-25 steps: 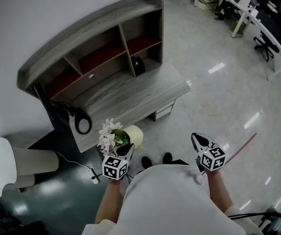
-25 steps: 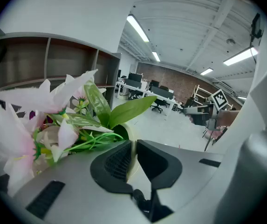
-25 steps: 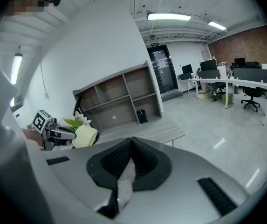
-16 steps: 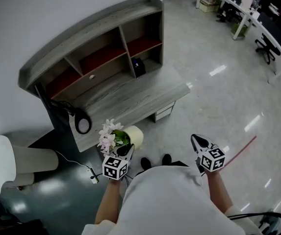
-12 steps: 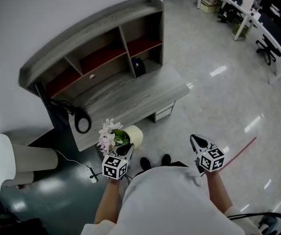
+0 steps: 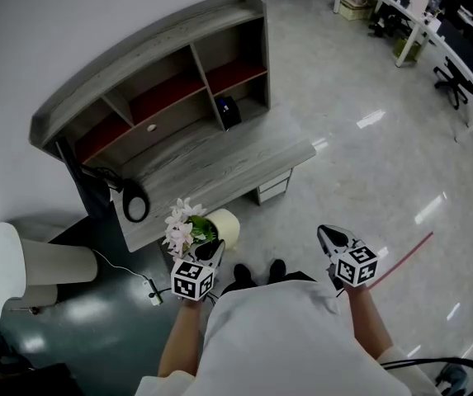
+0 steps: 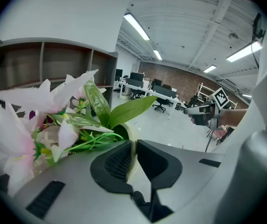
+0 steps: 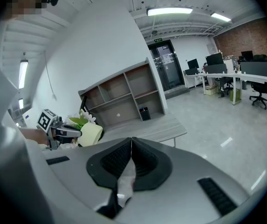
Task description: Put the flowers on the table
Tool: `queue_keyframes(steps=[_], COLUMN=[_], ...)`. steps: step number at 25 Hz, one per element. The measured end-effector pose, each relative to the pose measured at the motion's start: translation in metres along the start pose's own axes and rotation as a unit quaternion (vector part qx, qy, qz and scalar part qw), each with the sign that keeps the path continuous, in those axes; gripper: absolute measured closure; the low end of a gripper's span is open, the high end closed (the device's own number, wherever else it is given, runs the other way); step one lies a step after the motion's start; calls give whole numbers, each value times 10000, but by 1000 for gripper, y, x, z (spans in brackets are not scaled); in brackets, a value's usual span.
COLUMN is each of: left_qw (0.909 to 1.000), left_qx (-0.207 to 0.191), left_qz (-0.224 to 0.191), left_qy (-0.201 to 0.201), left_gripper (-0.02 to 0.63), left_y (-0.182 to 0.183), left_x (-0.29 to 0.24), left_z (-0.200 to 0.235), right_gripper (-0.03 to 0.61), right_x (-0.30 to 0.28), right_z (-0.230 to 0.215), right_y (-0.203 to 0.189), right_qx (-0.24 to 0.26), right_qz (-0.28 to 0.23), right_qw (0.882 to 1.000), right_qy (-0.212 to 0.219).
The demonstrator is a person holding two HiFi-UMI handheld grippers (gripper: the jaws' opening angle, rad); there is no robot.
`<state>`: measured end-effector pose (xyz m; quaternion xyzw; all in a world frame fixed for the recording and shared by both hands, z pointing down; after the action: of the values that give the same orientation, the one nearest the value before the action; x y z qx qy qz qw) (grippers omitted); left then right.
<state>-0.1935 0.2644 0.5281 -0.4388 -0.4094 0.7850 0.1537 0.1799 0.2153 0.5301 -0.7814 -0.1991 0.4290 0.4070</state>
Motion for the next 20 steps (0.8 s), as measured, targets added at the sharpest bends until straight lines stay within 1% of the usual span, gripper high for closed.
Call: queue_keyframes(steps=[4,11,20], left_qw=[10000,10000,9998], left_qx=[43,-29,-112], left_qz=[-51,-51,-3], left_qy=[36,-8,-138], left_gripper=[561,561,561], left_y=[1,10,27], left_x=[-9,-19,-33], left_z=[-5,-11,12], right_gripper=[558,558,558], right_x=[2,2,-17], right_z=[-12,-20,-22], right_y=[-6,-8,2], right_qx=[2,-96,-134], right_qz=[26,47,117], right_qw=[10000,9999,9998], right_qy=[-9,8,-90])
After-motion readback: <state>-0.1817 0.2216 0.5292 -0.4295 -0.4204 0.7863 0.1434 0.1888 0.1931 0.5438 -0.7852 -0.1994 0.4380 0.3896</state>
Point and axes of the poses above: the fingertips, and each gripper's own axes: x backward along the fingers, z to its left, y out of its top, the point moved 9 cm from there along x, backward along the fingers, and after that the axes turned 7 degrees about -y, right-handed, at the moved point
